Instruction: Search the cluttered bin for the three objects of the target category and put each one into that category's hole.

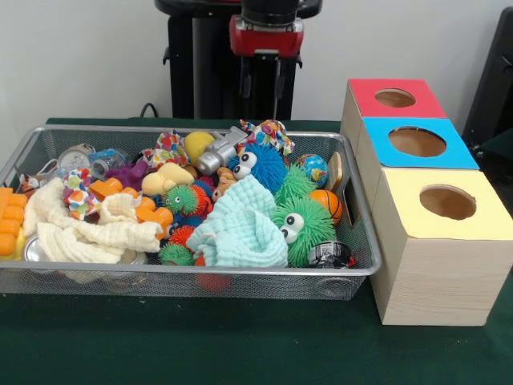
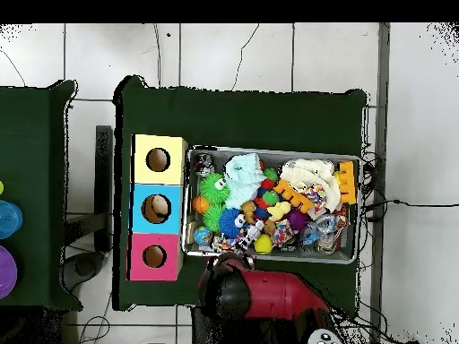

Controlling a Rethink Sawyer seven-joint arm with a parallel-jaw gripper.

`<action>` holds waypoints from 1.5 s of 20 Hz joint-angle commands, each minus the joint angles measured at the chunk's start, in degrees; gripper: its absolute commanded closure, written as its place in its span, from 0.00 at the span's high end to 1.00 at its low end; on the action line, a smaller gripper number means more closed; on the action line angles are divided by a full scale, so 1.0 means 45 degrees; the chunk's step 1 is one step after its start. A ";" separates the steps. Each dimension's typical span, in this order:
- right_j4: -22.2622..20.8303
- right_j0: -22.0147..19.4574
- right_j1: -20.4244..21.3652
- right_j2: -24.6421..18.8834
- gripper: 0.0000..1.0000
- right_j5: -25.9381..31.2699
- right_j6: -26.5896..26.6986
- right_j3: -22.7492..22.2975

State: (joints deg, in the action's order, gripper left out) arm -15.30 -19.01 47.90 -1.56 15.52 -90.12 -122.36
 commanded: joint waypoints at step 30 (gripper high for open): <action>-0.3634 -0.2857 -0.2718 -0.3404 1.00 0.1587 0.1529 0.4376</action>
State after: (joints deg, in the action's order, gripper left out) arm -28.38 -30.12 37.00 -11.06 16.08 -90.12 -108.70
